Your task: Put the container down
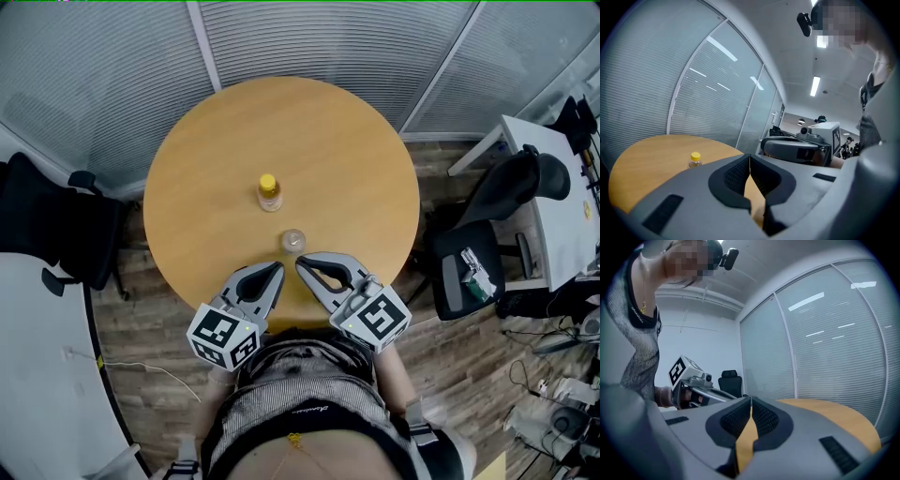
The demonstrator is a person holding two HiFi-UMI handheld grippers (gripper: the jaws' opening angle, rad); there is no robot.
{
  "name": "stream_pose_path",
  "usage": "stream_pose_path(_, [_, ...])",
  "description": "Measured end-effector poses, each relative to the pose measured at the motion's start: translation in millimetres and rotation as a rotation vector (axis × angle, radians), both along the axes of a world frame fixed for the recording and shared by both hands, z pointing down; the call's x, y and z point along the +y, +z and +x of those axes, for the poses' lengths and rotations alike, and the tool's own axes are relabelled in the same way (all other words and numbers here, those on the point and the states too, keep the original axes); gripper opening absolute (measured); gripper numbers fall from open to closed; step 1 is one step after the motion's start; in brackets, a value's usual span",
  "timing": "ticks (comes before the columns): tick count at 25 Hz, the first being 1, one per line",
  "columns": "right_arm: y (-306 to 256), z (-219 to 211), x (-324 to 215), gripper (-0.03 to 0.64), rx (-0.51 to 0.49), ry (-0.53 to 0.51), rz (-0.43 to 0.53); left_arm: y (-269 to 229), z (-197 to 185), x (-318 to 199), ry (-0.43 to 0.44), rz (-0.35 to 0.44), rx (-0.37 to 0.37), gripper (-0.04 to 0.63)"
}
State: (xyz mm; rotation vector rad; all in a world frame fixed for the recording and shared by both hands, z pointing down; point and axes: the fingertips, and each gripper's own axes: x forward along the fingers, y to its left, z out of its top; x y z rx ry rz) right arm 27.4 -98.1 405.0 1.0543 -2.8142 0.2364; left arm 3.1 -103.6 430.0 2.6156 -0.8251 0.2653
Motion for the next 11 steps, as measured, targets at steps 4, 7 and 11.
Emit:
stream_pose_path(4, [-2.0,-0.7,2.5,0.029,0.004,-0.008,0.008,-0.8,0.7,1.3,-0.001,0.003,0.002,0.021])
stream_pose_path(7, [-0.9,-0.1,3.7,0.029,0.008,-0.01,0.007,0.7,1.4,1.9,-0.002,0.002,0.0,0.021])
stream_pose_path(11, [1.9,-1.5,4.2,0.029,0.017,-0.013,0.001,1.7,0.0,2.4,-0.002,0.0,-0.001,0.021])
